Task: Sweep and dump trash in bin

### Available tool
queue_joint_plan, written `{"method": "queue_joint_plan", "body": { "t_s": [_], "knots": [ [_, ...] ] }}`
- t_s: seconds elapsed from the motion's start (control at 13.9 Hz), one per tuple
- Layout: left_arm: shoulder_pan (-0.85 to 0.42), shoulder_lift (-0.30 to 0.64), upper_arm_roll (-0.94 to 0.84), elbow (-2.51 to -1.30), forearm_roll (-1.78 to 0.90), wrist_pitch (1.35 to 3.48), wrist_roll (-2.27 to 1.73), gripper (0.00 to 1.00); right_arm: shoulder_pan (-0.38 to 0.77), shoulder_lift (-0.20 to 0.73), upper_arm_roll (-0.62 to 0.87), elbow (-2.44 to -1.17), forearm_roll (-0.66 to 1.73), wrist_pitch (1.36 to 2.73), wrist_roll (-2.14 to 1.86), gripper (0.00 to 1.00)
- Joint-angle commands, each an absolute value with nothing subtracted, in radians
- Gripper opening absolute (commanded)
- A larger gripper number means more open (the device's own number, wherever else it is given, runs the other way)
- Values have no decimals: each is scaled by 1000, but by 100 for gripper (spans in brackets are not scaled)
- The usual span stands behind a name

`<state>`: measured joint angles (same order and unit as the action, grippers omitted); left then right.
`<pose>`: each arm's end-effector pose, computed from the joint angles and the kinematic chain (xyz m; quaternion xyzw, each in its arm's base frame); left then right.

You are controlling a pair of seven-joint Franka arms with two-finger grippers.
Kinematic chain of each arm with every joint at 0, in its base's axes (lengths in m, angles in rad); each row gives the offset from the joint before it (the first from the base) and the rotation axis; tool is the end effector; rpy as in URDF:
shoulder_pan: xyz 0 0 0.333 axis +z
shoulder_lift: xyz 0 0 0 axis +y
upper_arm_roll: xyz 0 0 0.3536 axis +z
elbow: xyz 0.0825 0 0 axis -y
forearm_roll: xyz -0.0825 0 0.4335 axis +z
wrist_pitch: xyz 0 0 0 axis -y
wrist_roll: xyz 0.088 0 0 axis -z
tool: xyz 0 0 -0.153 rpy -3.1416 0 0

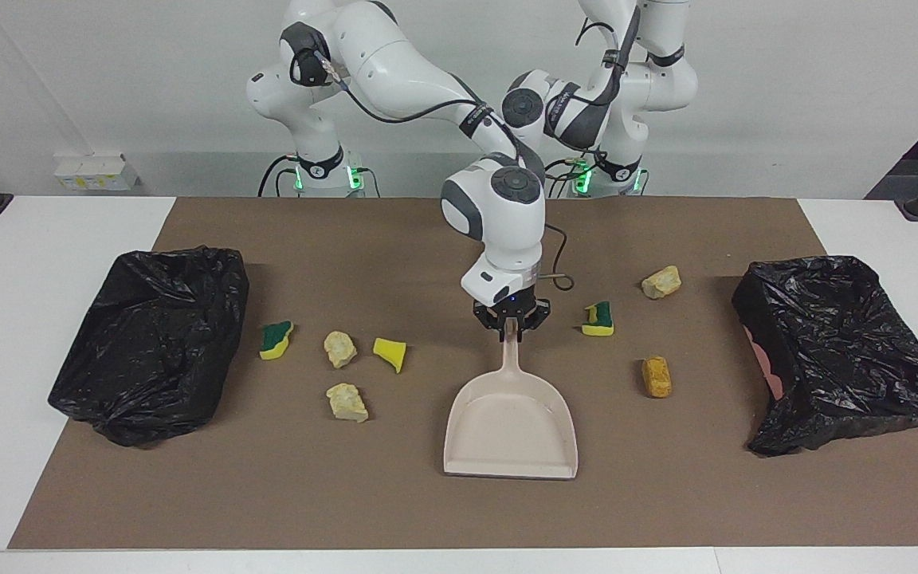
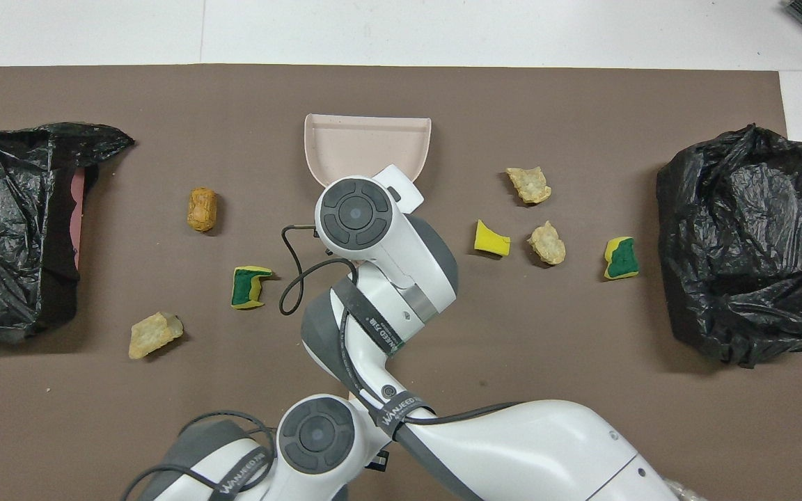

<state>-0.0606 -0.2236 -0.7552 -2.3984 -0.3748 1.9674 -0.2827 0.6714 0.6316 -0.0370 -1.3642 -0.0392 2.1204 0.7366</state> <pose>0.2956 -0.3611 0.3225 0.9768 -0.1526 -0.1499 0.0100 0.6516 0.4823 0.3256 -0.9970 0.0376 -0.0660 0.0178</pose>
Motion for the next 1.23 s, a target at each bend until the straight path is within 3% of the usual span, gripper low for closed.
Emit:
{"method": "queue_joint_plan", "body": {
  "t_s": [0.0,0.07,0.22,0.36,0.65,0.94,1.15],
  "knots": [
    [-52,-333,-643,-2373,-347,1844,-198,0,660,632,-32,-1358,-57,2108,739,55],
    [-52,-365,-605,-2373,-303,1815,-168,0,661,630,-32,-1368,-54,2108,741,54],
    [-51,-380,-531,-2369,-183,1802,-158,0,658,629,-32,-1376,-61,2099,738,18],
    [-46,-355,-467,-2353,-40,1833,-155,0,655,617,-35,-1370,-60,2088,718,2],
    [-35,-227,-287,-2261,61,1916,-126,0,646,565,-35,-1388,-54,2054,649,0],
    [-37,-28,-209,-2067,197,1927,38,0,640,494,-37,-1451,-52,2043,531,0],
    [-31,119,-146,-1918,259,1931,148,0,640,433,-37,-1482,-54,1952,357,0]
  ]
}}
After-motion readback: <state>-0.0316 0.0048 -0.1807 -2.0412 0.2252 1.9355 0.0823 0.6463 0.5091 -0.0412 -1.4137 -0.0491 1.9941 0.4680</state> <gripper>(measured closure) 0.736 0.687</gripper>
